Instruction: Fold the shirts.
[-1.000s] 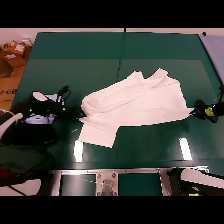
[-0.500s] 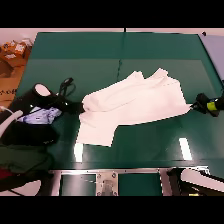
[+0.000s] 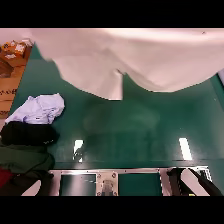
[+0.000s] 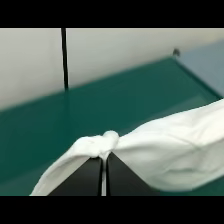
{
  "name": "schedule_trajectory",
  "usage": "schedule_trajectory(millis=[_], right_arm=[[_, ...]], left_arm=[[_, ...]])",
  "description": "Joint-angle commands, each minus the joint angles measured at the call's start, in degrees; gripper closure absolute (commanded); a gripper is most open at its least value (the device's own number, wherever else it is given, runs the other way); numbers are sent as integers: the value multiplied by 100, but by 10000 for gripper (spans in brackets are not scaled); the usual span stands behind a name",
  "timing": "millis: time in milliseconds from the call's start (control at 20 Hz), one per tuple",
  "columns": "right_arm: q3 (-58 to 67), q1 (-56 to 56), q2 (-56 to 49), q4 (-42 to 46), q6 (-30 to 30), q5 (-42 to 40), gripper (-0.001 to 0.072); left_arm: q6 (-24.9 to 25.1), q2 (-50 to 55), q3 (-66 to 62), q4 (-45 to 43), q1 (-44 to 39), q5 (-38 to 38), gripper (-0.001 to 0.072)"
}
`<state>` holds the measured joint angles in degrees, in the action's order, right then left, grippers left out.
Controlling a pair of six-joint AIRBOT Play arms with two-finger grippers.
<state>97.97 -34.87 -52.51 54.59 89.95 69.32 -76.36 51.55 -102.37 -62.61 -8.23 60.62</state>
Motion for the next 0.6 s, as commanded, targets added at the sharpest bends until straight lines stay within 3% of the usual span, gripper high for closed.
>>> schedule_trajectory(millis=[0,250,550], right_arm=[[1349,2,708,118,553,-481,697],[1770,2,942,769,802,-468,698],[719,13,306,404,551,-391,698]], left_arm=[[-140,-413,-1672,-42,-4,122,681],[-315,-411,-2046,144,-4,376,681],[-348,-116,-560,63,-4,61,680]])
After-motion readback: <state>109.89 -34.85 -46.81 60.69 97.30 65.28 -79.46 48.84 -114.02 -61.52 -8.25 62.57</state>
